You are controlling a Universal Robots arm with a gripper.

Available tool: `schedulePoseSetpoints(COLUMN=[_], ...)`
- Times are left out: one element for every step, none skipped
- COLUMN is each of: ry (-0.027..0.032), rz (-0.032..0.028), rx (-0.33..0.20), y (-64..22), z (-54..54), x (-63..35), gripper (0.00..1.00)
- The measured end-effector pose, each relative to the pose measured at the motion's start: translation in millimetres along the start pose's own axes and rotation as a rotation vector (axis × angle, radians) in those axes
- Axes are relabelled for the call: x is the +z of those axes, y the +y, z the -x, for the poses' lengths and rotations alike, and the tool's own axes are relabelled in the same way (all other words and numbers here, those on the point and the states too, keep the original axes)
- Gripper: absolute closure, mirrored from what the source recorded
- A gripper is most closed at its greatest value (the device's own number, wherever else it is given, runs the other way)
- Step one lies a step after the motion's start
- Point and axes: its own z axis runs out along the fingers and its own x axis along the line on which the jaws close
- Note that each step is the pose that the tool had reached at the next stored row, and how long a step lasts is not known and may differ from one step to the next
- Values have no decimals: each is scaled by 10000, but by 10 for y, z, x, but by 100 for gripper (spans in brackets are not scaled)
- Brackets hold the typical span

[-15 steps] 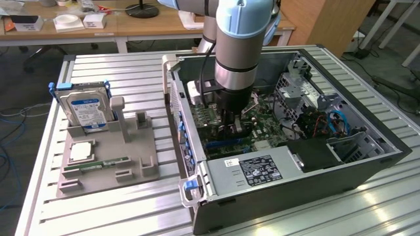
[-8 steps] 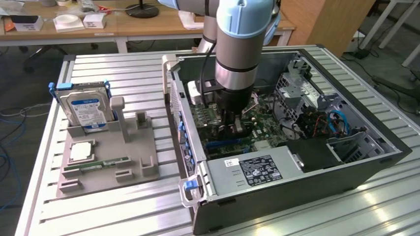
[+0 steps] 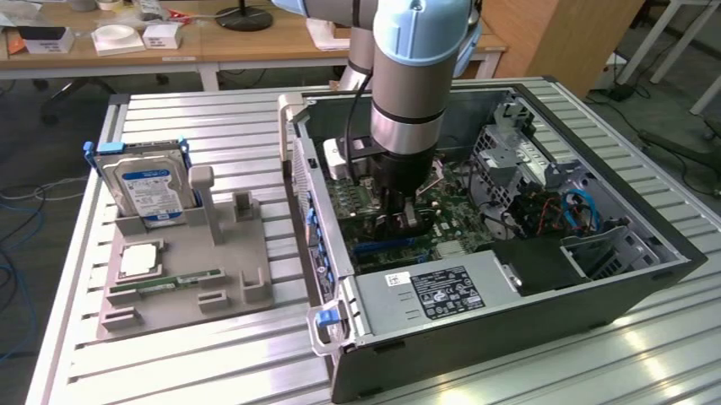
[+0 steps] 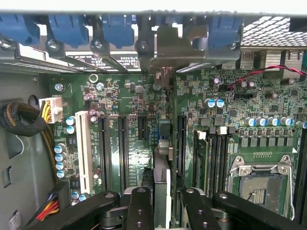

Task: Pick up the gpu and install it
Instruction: 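Insert the gpu into the slot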

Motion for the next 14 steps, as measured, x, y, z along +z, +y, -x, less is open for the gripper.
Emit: schedulePoseSetpoints(ry=[0, 1, 0, 1, 1, 1, 1, 1, 1, 0, -8, -8, -8, -11], rz=[0, 0, 0, 0, 0, 0, 0, 0, 0, 1, 2, 6, 5, 3], rx=[1, 1, 2, 2, 2, 2, 2, -1, -10, -22, -76, -109, -108, -108], y=[0, 0, 0, 0, 0, 0, 0, 0, 0, 0, 5, 10, 12, 14], z=[0, 0, 0, 0, 0, 0, 0, 0, 0, 0, -1, -3, -3, -4], x=[0, 0, 0, 0, 0, 0, 0, 0, 0, 0, 4, 9, 28, 45], gripper=[73, 73, 73, 73, 73, 73, 73, 73, 73, 73, 73, 73, 73, 73])
